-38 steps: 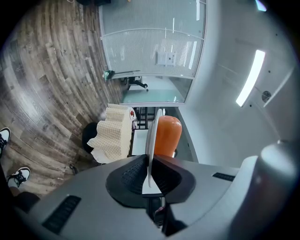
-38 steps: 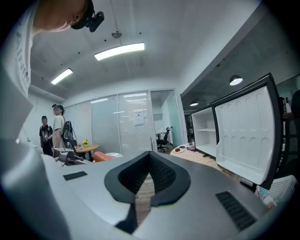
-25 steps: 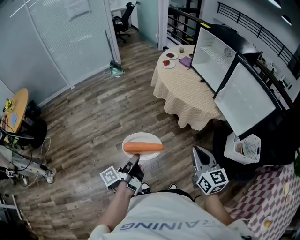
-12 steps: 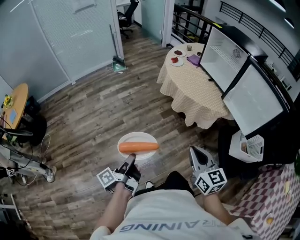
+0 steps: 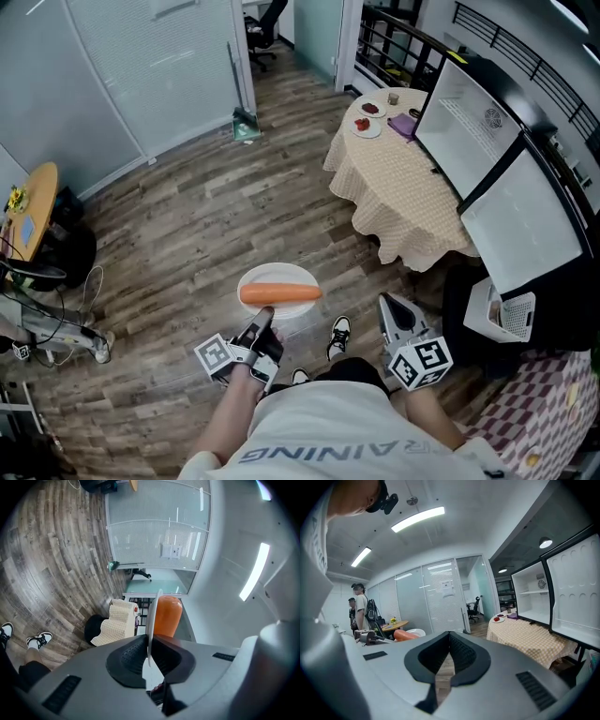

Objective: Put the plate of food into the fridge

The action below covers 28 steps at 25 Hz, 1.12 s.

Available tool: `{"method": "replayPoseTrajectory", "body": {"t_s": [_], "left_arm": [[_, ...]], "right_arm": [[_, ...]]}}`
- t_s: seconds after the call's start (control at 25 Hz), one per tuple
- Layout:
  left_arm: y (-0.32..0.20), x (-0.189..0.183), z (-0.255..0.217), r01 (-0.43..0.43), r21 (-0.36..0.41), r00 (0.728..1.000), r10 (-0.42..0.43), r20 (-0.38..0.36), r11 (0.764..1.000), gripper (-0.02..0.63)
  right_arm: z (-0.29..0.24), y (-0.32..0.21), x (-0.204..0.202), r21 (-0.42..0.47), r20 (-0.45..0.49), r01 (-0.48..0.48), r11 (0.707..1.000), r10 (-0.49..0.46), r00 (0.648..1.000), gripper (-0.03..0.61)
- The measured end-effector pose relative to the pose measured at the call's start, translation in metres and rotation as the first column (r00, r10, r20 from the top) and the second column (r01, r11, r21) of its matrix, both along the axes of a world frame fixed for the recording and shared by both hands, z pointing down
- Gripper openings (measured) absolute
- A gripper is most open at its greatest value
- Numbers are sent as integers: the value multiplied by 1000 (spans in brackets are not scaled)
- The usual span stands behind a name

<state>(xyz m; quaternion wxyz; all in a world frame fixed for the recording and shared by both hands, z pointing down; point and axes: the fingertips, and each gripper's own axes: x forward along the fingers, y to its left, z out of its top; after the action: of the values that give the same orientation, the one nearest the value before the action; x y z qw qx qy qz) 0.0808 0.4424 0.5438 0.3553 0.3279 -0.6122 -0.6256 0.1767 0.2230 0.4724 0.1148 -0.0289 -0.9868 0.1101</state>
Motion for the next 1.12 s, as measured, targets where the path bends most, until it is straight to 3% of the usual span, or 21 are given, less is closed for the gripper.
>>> {"method": "replayPoseTrajectory", "body": {"t_s": [0.44, 1.12], "left_arm": [[-95, -82, -14, -32, -12, 999, 33, 28, 999, 31], [-239, -158, -22, -81, -37, 996, 82, 35, 996, 28]], "right_arm": [[-6, -88, -75, -16, 16, -8, 1000, 8, 1000, 21], [7, -224, -154, -66, 15, -23, 998, 24, 1000, 21]]}}
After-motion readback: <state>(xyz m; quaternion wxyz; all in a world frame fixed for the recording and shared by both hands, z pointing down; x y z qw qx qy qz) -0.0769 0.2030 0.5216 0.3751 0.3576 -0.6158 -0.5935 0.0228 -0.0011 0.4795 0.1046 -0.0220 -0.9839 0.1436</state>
